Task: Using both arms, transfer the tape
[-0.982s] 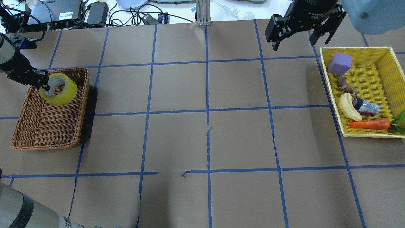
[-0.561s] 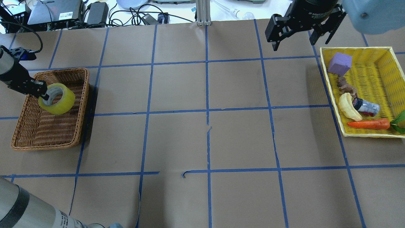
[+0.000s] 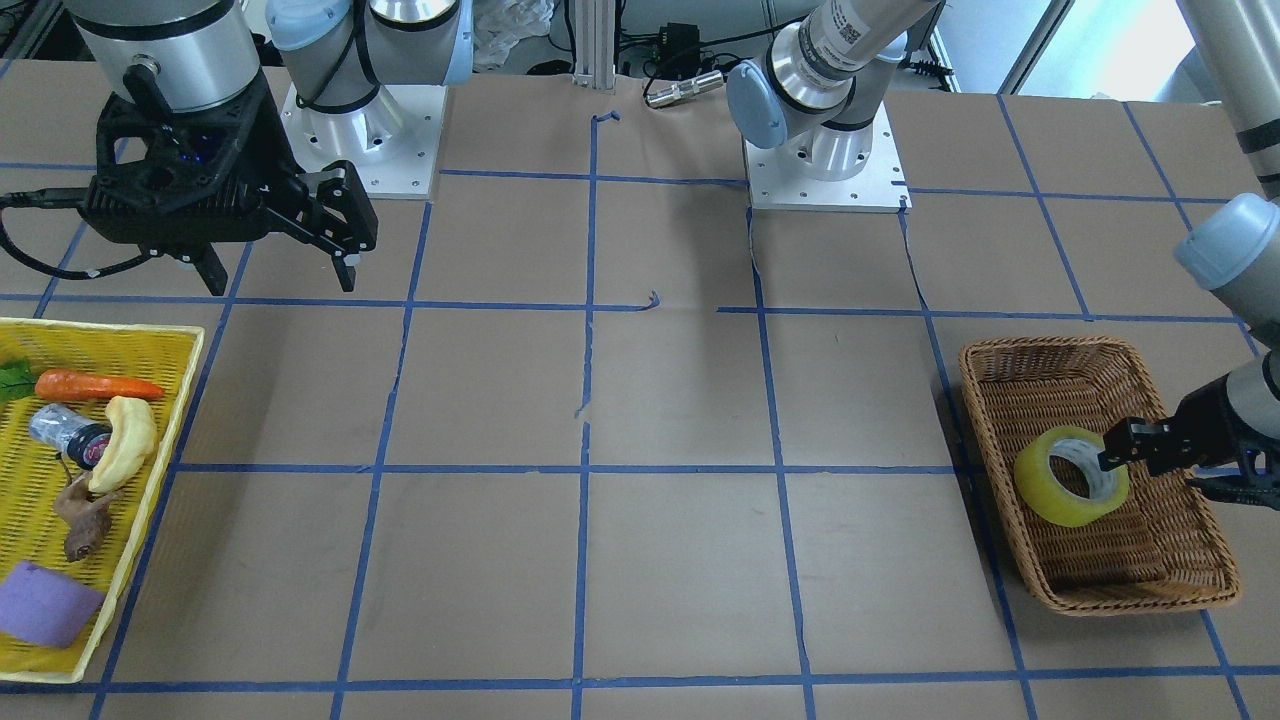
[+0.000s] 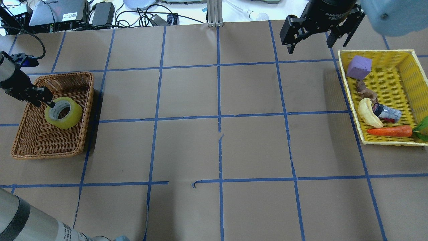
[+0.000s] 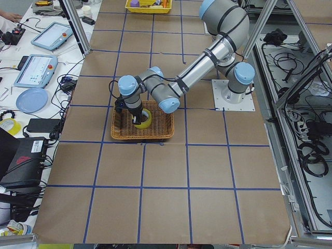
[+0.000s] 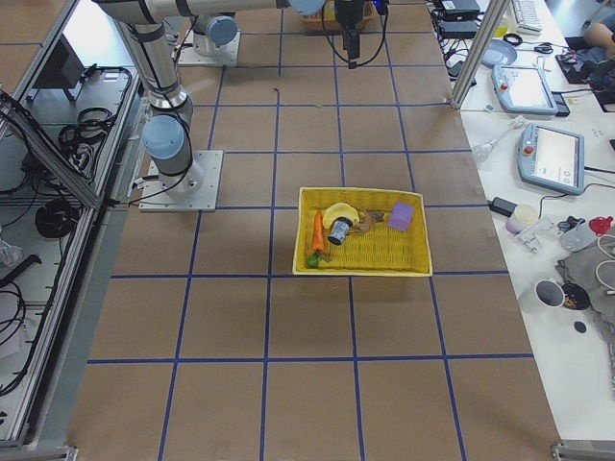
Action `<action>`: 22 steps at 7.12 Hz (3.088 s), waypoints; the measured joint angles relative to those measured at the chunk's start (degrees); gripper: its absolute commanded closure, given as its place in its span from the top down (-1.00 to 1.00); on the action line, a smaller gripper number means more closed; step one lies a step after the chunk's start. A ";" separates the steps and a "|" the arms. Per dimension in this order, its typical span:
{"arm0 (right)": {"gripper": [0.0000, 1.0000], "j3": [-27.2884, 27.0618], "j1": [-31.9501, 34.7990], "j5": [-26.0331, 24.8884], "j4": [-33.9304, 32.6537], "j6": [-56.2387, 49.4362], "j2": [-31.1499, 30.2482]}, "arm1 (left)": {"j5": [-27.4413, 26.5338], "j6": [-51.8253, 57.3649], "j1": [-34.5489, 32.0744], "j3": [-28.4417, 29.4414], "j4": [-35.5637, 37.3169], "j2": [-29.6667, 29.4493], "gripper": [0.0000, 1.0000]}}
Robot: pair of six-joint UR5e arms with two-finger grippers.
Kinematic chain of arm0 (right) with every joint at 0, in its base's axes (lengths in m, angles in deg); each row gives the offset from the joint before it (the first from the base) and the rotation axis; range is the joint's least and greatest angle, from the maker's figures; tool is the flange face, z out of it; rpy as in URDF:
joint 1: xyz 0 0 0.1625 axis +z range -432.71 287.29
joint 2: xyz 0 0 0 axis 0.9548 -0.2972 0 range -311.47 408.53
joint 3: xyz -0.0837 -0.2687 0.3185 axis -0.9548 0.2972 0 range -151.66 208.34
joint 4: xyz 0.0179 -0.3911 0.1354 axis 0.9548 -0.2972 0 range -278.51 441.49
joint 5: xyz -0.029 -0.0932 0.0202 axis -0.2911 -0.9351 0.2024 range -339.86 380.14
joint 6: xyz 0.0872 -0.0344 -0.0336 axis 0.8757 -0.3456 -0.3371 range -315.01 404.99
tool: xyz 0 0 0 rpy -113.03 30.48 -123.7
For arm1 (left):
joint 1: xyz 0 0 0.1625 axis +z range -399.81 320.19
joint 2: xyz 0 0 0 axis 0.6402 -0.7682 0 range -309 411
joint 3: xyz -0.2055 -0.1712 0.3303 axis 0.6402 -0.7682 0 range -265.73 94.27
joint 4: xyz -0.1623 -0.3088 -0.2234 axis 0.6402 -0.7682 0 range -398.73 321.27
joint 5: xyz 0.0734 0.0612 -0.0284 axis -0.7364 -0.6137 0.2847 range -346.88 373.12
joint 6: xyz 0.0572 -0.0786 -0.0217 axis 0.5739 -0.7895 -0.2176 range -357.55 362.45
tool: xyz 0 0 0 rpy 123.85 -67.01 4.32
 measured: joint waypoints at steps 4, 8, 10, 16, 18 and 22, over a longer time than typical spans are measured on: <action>1.00 0.00 0.05 0.07 0.04 0.00 -0.01 | -0.12 -9.86 -12.82 5.07 -8.62 8.81 0.93; 1.00 0.00 0.01 0.07 -0.03 0.06 0.04 | 0.52 -33.33 -30.13 5.39 -14.01 16.12 1.00; 1.00 0.00 -0.07 0.07 -0.03 0.08 0.08 | 1.13 -37.19 -34.07 4.81 -16.83 19.68 1.00; 1.00 0.00 0.00 0.13 -0.07 0.09 0.09 | 1.02 -37.88 -35.65 4.23 -23.28 25.15 1.00; 1.00 0.00 -0.02 0.15 -0.07 0.09 0.08 | 0.82 -37.84 -35.32 4.13 -23.51 25.20 1.00; 1.00 0.00 0.02 0.16 -0.03 0.09 0.02 | 0.72 -37.81 -35.36 3.91 -23.86 25.18 1.00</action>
